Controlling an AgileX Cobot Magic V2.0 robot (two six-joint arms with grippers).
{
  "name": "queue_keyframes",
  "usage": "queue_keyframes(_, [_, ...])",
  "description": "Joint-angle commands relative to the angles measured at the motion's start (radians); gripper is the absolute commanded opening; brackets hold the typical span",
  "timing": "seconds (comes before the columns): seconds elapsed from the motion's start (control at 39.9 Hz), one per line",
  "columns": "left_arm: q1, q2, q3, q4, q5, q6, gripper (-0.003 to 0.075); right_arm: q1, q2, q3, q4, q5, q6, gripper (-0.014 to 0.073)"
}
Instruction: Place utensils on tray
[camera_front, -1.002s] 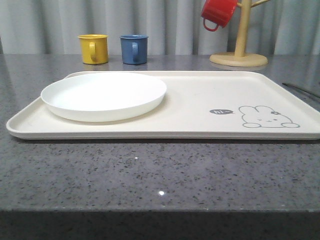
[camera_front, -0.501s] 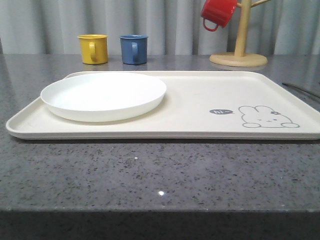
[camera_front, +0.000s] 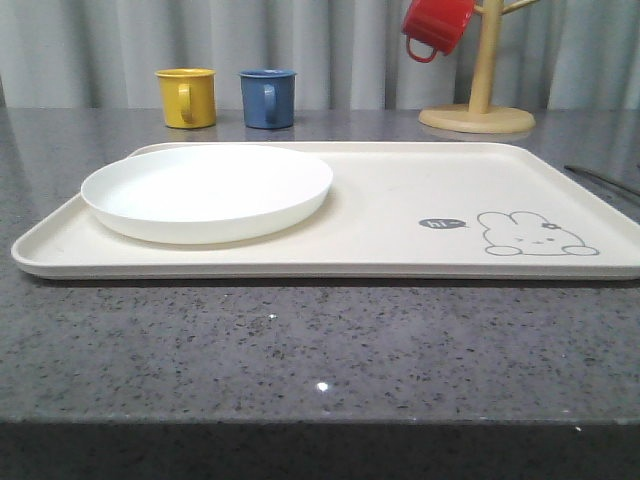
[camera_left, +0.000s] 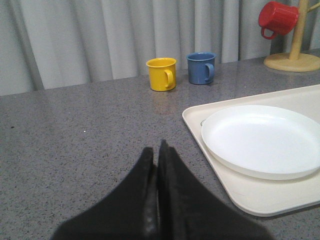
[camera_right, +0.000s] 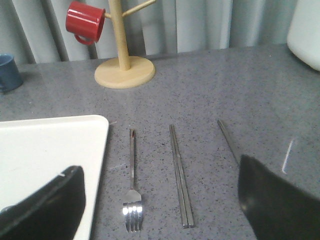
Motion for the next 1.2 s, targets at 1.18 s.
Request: queue_keyframes(1.18, [0.002, 0.013, -0.027, -0.01, -0.085, -0.009, -0.0018, 0.108, 1.114, -0.638, 0.011, 0.35, -0.064, 0.0399])
